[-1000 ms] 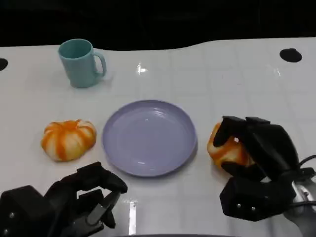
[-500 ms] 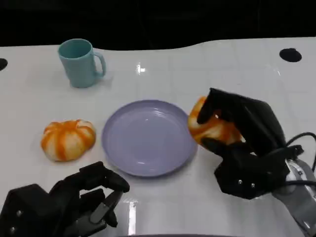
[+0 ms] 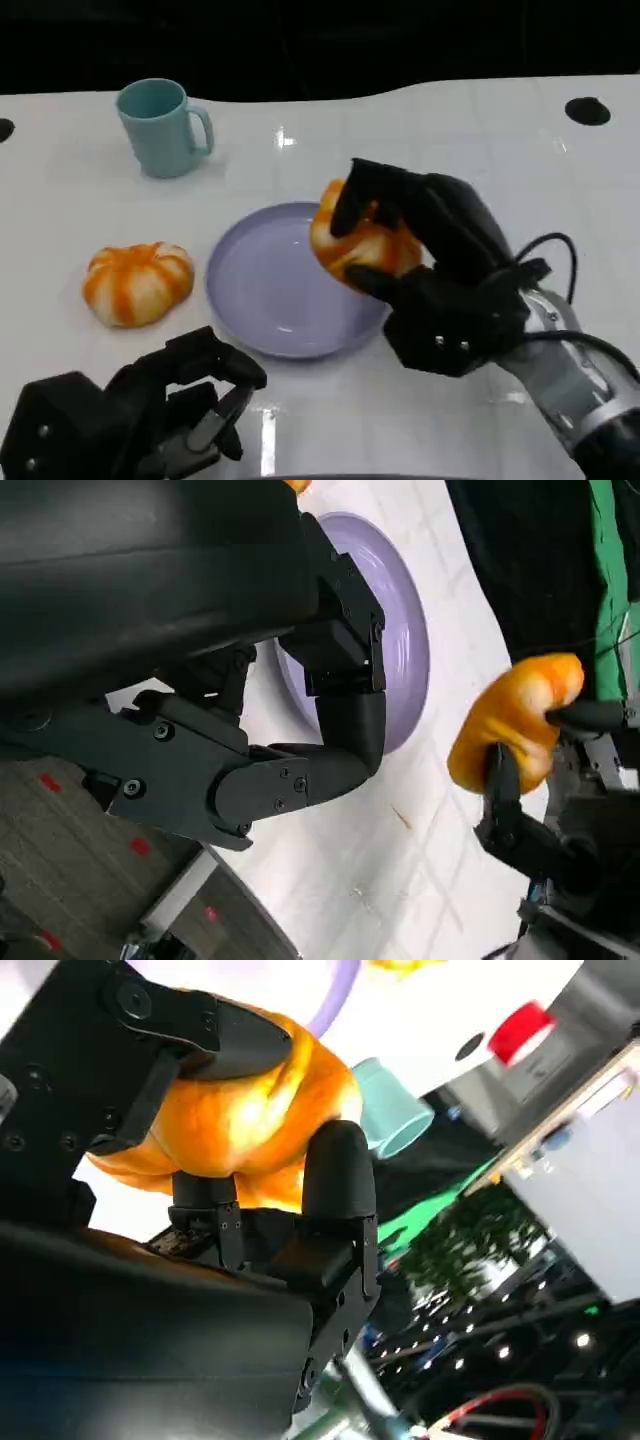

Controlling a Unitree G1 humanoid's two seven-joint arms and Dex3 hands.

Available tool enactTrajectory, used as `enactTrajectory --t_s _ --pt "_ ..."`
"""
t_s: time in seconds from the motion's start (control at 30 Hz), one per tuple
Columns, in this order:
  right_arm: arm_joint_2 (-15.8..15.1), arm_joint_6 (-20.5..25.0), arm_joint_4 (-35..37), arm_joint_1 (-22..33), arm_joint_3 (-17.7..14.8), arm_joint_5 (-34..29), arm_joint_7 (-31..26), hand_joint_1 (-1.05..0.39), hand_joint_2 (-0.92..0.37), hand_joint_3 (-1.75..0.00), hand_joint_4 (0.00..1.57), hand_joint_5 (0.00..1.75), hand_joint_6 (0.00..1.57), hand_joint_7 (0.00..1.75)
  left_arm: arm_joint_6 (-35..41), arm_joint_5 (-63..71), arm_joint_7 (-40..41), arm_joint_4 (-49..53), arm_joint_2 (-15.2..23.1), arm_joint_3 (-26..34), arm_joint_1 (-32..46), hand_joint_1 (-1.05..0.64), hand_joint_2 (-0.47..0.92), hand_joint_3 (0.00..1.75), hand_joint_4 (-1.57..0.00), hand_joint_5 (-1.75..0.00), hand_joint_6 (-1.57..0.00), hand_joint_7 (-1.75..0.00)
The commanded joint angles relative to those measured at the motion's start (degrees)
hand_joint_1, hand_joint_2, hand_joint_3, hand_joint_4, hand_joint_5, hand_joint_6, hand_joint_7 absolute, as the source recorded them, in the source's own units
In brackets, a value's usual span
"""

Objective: Grasp the bread from the table and place it into the plate.

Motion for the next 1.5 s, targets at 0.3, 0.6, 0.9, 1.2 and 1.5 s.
enactTrajectory --t_s 0.3,0.6,0.9,1.2,1.5 --pt "5.4 -1.6 16.9 -8.1 1.1 1.3 0.0 -0.08 -0.29 -1.45 0.87 1.75 0.77 1.48 -0.9 0.1 0.3 -0.8 0.0 -0.1 1.4 -0.38 0.88 0.55 -0.67 -1.75 -0.65 -1.35" --pt "3.2 9.9 13.6 -9.4 4.0 0.1 14.7 -0.43 -0.9 -0.24 0.08 0.44 0.35 0.06 -0.8 0.2 0.4 -1.2 -0.3 -0.3 1.8 -0.39 0.88 0.56 -0.68 -1.75 -0.65 -1.35" --pt "-0.1 15.7 4.4 -5.6 5.2 0.8 23.1 -0.67 -0.92 -0.35 0.01 0.09 0.15 0.0 -1.2 1.3 0.9 -1.6 -0.3 -1.1 2.3 -0.38 0.88 0.57 -0.67 -1.75 -0.64 -1.34" --pt "-4.5 15.8 -10.2 2.5 2.5 5.6 26.4 -0.65 -0.92 -0.38 0.12 0.18 0.21 0.03 -0.7 1.3 1.2 -1.4 -0.9 -1.1 2.0 -0.38 0.87 0.59 -0.65 -1.75 -0.63 -1.34" --pt "-7.0 15.0 -24.9 15.1 -2.2 11.3 25.7 -0.54 -0.92 -0.27 0.37 0.39 0.39 0.11 -0.8 0.7 0.8 -0.3 -0.9 -0.4 1.5 -0.38 0.87 0.59 -0.66 -1.75 -0.63 -1.35"
